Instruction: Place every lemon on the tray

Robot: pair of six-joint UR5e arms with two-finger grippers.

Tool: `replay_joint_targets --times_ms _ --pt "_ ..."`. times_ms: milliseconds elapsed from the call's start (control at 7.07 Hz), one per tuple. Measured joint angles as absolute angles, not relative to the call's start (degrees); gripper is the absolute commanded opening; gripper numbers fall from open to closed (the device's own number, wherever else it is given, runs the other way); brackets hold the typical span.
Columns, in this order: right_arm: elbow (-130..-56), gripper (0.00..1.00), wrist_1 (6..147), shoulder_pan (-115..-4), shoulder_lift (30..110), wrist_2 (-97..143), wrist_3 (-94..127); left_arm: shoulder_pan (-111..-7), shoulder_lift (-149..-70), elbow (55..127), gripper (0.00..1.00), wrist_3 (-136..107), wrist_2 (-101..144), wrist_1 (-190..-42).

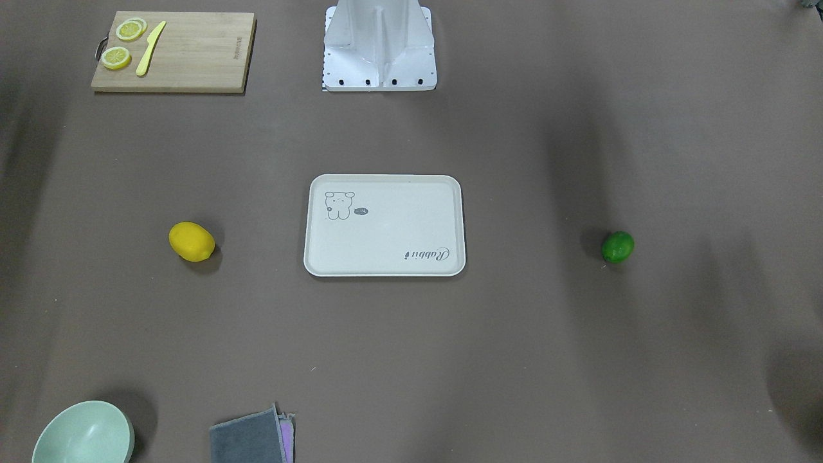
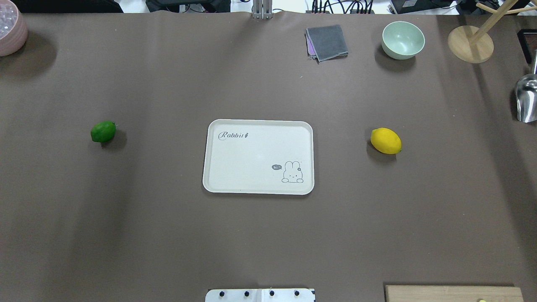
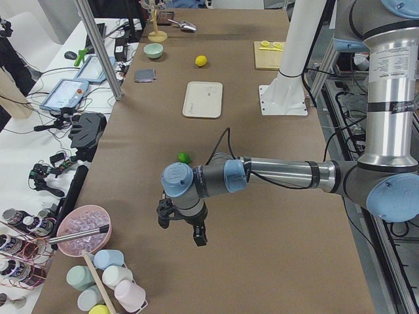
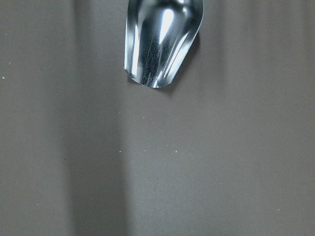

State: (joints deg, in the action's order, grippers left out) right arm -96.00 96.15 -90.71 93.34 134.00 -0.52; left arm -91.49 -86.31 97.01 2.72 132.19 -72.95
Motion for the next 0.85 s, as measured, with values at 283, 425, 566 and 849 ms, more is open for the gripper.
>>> replay_joint_targets --times_ms 283,425,566,849 --pt "-96.5 0.99 96.2 -91.2 94.5 134.3 -0.4 -91.4 -86.3 96.9 0.98 2.6 132.1 -72.9" --pt "-96.6 0.99 96.1 -91.3 94.9 134.5 -0.4 -91.4 -86.5 96.9 0.98 2.3 131.5 -72.6" --pt "-97.1 0.99 96.1 -91.3 95.1 135.2 -0.4 -91.3 -86.9 97.0 0.98 2.2 130.4 -72.5" --pt "-98.5 0.99 96.0 -89.9 95.0 139.7 -0.3 -91.2 -87.4 97.6 0.97 2.5 128.9 -73.2"
